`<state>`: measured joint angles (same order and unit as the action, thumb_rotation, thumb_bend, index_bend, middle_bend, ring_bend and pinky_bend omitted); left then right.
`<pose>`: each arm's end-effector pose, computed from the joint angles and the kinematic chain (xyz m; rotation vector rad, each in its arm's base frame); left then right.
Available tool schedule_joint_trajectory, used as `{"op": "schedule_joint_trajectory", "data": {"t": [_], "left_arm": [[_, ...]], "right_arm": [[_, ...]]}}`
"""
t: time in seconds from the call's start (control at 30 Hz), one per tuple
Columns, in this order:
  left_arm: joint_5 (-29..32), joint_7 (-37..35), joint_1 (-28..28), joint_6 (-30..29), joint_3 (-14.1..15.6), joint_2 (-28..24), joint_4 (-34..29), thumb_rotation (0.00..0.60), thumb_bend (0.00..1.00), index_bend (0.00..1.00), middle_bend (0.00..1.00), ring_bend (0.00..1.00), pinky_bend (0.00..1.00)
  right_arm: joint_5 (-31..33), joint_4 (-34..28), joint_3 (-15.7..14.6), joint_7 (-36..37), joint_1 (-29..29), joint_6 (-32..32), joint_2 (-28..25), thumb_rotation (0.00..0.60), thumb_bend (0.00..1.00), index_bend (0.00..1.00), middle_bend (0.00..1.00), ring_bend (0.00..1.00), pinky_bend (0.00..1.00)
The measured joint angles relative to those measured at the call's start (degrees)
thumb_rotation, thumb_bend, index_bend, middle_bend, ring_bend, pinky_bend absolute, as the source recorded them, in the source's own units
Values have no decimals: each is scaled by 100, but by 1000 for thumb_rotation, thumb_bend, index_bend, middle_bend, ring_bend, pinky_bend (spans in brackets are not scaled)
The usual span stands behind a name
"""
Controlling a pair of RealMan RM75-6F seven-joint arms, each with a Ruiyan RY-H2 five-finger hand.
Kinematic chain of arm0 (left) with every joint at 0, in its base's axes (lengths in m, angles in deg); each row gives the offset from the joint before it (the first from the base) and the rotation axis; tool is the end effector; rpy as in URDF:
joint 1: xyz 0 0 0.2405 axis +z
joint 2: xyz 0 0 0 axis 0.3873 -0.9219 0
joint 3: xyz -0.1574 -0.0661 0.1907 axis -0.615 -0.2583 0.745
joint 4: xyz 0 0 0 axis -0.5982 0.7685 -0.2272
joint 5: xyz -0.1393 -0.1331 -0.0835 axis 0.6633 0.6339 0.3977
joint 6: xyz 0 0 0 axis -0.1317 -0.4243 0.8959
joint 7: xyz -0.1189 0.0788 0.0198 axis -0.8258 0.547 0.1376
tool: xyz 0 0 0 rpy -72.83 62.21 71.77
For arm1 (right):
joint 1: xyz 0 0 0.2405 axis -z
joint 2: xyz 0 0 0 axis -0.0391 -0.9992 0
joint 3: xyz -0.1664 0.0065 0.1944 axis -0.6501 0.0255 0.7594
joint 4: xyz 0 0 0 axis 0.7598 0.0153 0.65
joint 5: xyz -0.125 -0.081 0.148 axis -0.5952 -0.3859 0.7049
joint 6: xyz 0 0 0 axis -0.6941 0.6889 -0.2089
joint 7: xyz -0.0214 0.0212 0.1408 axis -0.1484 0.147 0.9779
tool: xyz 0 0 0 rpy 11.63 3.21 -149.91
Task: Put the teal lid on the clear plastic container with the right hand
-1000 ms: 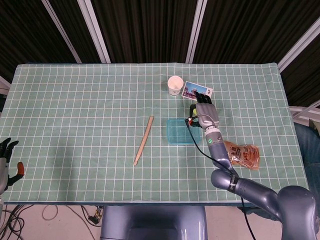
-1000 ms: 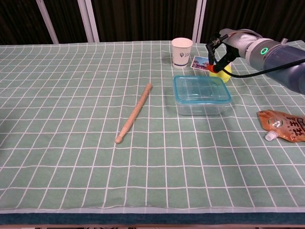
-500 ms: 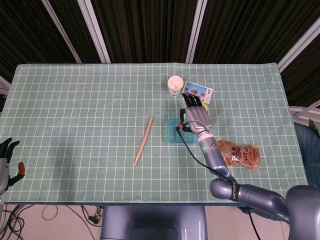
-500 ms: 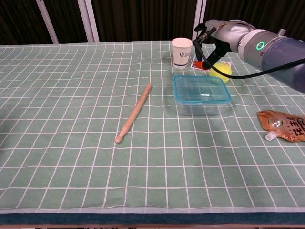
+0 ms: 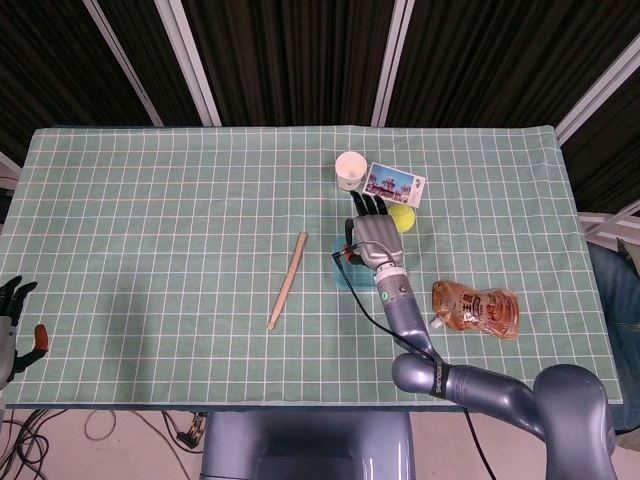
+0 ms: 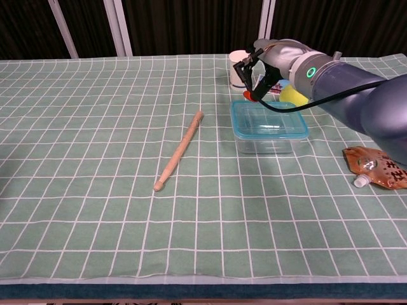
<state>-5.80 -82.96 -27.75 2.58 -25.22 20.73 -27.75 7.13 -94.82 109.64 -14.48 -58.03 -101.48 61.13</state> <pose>-0.3194 0.1822 0.1553 -1.1855 -1.1270 -0.7580 -0.0803 -0.4146 -0.0363 1.5972 -1.0266 0.9644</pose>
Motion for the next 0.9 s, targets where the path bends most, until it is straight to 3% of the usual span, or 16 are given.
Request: {"op": "schedule_joint_trajectory", "data": {"t": [0.9], "left_arm": [[85, 42, -27, 50, -12, 11, 5, 600, 568, 114, 0, 0, 0]], "right_arm": [[58, 1233, 123, 265, -303, 443, 681, 600, 640, 716, 44, 0, 0]]}}
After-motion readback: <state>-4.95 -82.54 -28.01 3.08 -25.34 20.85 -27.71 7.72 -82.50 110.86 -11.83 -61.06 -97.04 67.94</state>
